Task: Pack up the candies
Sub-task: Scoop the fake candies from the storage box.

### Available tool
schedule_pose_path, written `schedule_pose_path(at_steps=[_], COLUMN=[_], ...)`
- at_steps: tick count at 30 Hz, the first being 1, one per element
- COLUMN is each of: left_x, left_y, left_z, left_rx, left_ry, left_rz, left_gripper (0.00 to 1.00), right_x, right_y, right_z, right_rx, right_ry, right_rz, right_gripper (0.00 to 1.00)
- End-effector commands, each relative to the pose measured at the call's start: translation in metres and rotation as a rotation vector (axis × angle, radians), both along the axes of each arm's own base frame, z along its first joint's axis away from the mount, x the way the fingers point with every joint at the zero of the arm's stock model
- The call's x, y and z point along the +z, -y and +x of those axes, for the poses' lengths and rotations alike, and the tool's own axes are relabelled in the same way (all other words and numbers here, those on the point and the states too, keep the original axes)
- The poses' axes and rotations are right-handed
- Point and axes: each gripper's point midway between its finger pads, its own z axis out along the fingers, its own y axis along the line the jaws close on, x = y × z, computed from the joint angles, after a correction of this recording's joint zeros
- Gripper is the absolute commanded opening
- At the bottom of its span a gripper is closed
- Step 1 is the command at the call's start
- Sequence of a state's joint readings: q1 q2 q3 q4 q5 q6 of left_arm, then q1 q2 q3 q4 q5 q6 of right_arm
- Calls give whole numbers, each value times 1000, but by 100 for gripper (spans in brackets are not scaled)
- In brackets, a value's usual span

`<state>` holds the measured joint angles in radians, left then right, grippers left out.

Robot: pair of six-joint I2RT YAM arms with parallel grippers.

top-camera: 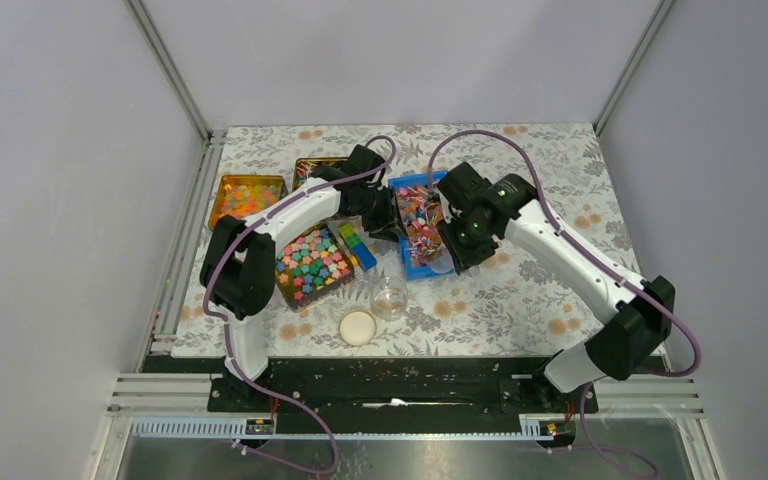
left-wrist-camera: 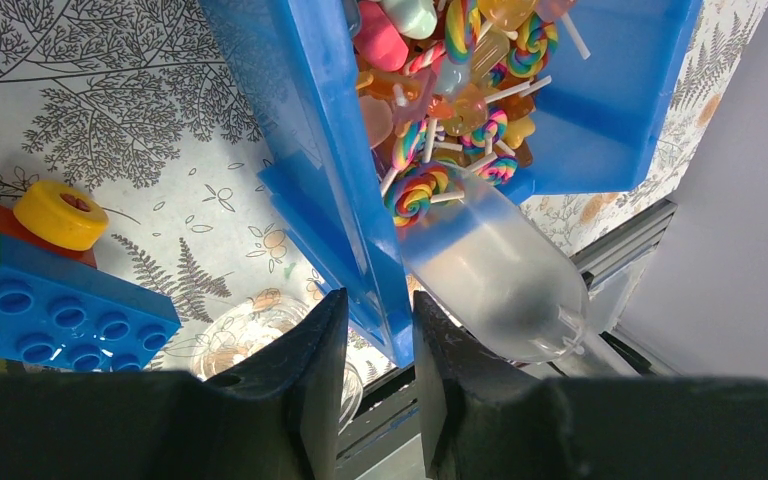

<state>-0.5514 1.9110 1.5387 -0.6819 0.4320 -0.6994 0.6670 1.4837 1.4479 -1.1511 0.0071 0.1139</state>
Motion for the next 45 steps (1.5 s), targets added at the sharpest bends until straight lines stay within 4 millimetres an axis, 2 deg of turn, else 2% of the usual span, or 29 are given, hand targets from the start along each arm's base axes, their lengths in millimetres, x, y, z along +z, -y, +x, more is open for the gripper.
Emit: schedule_pose_path(at_steps=[1,8,14,23,28,32,37,45], left_x=[-12,-11,-11,-10,-6,-1,8,38], left_y=[-11,-10,-9,-7,-7,-8,-9,-12], left_z=[-11,-11,-12,-13,-13,-13,-13,-13], left_rx=[-21,-27,-37,-53,-60,-63,-73,-59], left_ry=[-24,-23,-25,-27,-13,-2,32,140], left_rz=[76,70,62,52,54,50,42,-11], left_gripper=[28,27,27,26,27,28,35,49], right_x=[5,-15,-42,-68,-66,-58,-57,-57], right_y=[6,-8,-17,-37,-42,-44,-49,-37], right_z=[11,20,16,34,53,65,63,68], right_rx=[-41,-59,-61,-112,-140,-161,-129,-100], right_ry=[0,-57,-67,-34,-12,16,50,171], right_rz=[-84,-116,-94,-39,-2,21,82,94], right_gripper=[0,0,0,0,0,0,0,0])
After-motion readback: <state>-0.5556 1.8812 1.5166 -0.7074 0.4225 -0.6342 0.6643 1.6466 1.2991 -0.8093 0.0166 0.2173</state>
